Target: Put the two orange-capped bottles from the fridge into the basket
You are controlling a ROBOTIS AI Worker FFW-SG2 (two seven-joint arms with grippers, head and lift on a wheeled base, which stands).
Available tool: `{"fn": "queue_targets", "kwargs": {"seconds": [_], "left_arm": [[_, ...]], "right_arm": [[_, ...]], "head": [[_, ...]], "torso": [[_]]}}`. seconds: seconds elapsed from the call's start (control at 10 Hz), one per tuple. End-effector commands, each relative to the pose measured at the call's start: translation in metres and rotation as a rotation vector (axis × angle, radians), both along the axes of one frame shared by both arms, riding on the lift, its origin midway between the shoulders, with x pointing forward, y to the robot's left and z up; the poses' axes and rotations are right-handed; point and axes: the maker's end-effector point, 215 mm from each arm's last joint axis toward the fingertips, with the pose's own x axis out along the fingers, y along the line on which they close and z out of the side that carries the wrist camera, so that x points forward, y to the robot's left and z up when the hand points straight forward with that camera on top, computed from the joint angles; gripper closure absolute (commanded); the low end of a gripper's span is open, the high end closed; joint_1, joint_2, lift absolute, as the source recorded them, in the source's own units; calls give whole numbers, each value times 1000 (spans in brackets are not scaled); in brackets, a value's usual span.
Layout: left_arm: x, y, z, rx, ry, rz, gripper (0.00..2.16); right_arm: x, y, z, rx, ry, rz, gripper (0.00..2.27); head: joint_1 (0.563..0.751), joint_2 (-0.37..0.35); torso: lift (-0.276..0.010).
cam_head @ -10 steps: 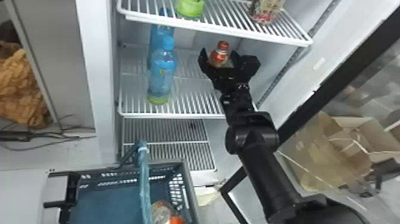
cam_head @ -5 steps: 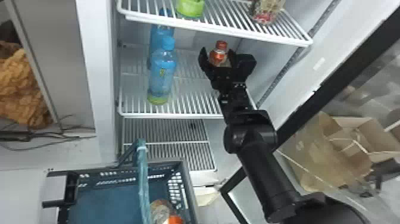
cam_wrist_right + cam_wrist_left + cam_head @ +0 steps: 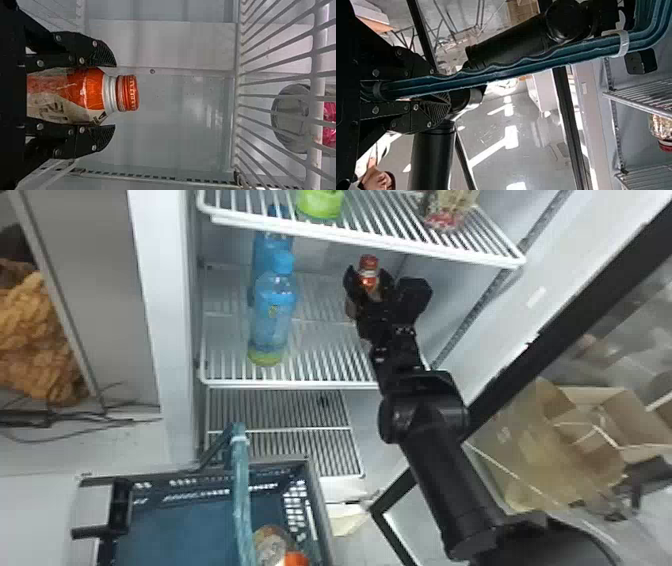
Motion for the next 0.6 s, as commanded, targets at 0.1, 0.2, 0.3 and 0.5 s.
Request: {"fn": "queue_targets", "kwargs": {"seconds": [0.1, 0.2, 0.3, 0.5], "left_arm": [[1, 1, 1, -4, 1, 4, 1190], [1, 1, 1, -7, 2, 6, 1190], [0, 0, 1, -7, 3, 4, 1190], [1, 1, 1, -8, 6, 10, 1190]], "right_arm": [[-9, -1, 5, 9, -19, -6, 825], [-19, 0, 18, 8, -57, -3, 825], [-29, -2, 34, -1, -96, -7, 825], [-53, 9, 56, -3, -149, 23, 825]], "head": [[695, -350], [695, -350], [695, -350], [695, -350]], "torso": [[-235], [-235], [-235], [-235]]}}
